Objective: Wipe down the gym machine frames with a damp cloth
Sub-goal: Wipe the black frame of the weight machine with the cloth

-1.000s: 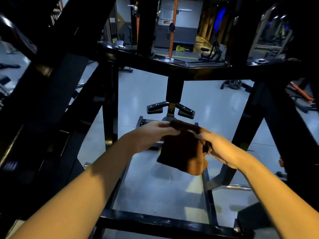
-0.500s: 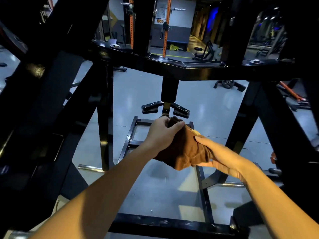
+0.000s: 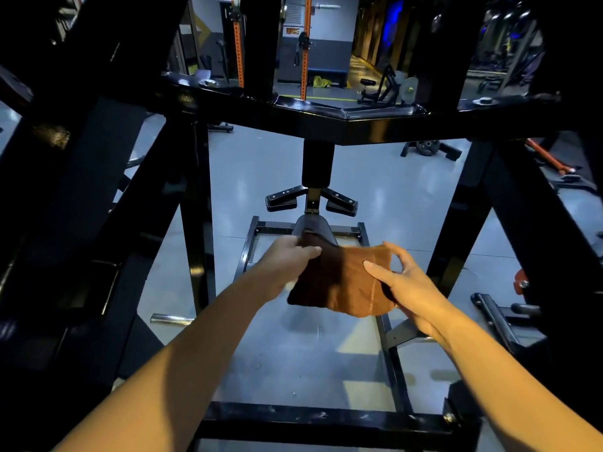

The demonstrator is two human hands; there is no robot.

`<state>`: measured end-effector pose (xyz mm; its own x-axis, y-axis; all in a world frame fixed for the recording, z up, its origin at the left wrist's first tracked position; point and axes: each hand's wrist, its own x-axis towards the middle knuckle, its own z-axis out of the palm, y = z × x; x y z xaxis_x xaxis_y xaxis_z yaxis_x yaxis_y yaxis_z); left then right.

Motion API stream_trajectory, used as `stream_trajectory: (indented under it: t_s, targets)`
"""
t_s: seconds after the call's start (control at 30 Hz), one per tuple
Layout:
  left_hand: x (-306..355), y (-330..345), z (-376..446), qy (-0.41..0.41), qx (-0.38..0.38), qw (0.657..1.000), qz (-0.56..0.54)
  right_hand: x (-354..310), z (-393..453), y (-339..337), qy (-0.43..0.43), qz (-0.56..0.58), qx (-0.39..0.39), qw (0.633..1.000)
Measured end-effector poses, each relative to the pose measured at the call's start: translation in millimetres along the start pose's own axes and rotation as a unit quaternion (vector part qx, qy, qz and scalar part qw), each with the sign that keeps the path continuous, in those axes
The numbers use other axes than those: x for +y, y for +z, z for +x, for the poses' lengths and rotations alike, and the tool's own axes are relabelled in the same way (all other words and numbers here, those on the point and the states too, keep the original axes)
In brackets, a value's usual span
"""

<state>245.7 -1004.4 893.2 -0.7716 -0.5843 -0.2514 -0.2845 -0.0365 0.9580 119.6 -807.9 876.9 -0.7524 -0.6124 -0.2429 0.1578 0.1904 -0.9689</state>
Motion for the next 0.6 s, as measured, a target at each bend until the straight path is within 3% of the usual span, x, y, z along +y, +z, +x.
stream_trajectory:
  t_s: [0.1,0.23,0.3,0.37,0.43,0.47,0.53,0.6]
  targets:
    - [-4.6,-1.7,-0.1,0.093,0.011,0.976,0.198,-3.1,1.8,-3.1,-0.083,-0.081,0.041,0.992]
    - [1.0,1.2,-0.1,0.146,0.033,0.981,0.126,-9.7,2.0,-0.9,-0.13,-0.126,-0.002,0.984]
    - [5.3,0.3,-2.1,0.107,-0.036,0.983,0.145,-11.2,4.8,-1.6,-0.128,-0.197,-0.026,0.972]
    - [7.5,0.1,-1.9,0.085,-0.098,0.949,0.287,-12.3,9.0,-2.4,-0.15,-0.298,-0.001,0.943]
    - [11.9,-0.3,-0.7,0.121,-0.07,0.891,0.433,-13.8,9.7,-3.3,-0.191,-0.356,0.026,0.914]
    - [16.3,-3.4,0.0,0.133,-0.047,0.883,0.448,-15.5,9.5,-3.5,-0.2,-0.37,0.033,0.907]
    - [30.6,-10.2,0.0,0.131,-0.044,0.916,0.376,-22.9,11.4,-10.4,-0.19,-0.409,0.031,0.892]
    - [46.3,-13.3,-2.2,0.11,-0.109,0.962,0.225,-33.8,14.6,-18.4,-0.169,-0.479,-0.01,0.861]
